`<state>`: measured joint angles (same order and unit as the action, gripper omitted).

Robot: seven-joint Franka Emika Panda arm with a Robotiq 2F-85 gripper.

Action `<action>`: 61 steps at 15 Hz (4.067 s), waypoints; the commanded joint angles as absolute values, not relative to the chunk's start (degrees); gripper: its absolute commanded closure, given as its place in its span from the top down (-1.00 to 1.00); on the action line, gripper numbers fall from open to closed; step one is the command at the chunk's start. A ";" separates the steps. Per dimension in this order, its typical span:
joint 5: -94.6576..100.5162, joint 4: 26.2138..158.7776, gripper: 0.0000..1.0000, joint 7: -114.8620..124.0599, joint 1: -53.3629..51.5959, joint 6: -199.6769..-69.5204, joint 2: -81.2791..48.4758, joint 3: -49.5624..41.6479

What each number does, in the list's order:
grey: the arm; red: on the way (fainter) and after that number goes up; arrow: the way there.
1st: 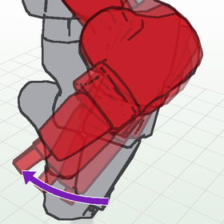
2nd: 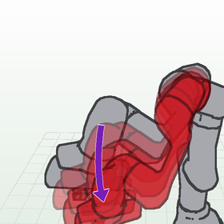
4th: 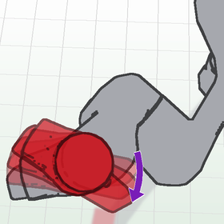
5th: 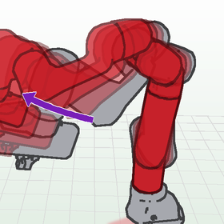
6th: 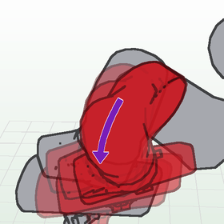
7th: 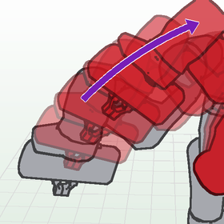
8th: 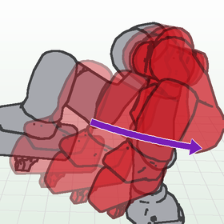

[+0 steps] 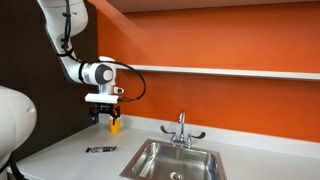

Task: Put the snack bar in the sink

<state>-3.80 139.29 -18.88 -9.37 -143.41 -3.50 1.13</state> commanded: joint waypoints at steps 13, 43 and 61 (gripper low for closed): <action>-4.35 131.52 1.00 -20.38 -4.76 -147.31 -19.87 8.31; -1.78 124.62 1.00 -18.53 -4.20 -147.59 -30.12 9.44; -3.53 123.70 1.00 -5.31 -6.70 -148.55 -29.98 8.07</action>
<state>-2.97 124.17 -10.52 -5.78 -148.70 -30.16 8.40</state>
